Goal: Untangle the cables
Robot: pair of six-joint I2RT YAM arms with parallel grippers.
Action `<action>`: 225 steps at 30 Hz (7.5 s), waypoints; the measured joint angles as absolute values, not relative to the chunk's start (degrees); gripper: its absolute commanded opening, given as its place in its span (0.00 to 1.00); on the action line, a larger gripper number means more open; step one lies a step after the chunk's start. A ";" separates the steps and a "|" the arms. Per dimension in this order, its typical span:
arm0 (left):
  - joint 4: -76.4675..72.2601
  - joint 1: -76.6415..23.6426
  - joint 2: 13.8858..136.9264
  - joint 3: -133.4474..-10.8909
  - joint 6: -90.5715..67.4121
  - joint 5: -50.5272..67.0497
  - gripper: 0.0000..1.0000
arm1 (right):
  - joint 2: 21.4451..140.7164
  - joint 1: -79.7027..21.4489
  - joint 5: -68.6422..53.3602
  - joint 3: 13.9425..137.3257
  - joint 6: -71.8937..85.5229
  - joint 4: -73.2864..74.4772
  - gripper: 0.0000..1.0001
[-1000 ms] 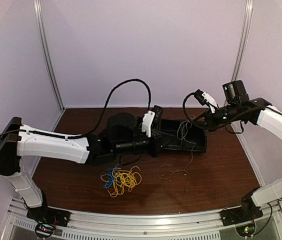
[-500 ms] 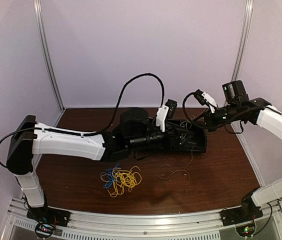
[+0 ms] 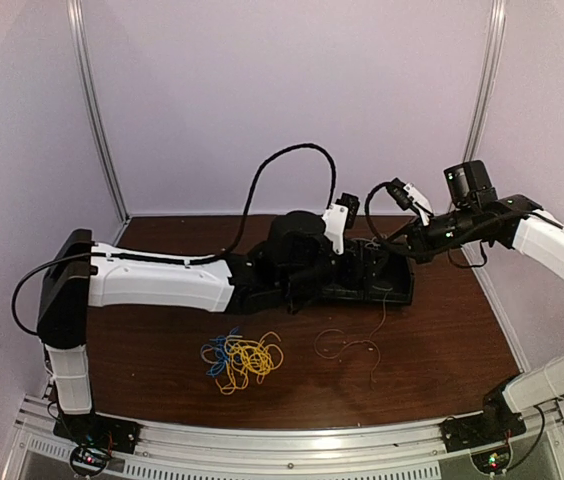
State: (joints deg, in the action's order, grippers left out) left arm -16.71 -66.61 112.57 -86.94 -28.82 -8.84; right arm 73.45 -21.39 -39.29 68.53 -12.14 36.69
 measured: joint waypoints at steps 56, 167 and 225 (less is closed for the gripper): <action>-39.75 -65.98 90.76 -55.22 -25.30 -0.05 0.00 | 76.18 -19.18 -51.29 64.01 -22.35 39.29 0.19; -43.20 -75.22 93.34 -40.51 -40.56 -24.88 0.29 | 86.91 -47.51 -39.64 66.00 -19.46 28.49 0.00; -52.21 -69.84 100.51 -43.75 -45.10 -25.34 0.00 | 82.61 -48.75 -47.59 63.92 -27.42 36.21 0.24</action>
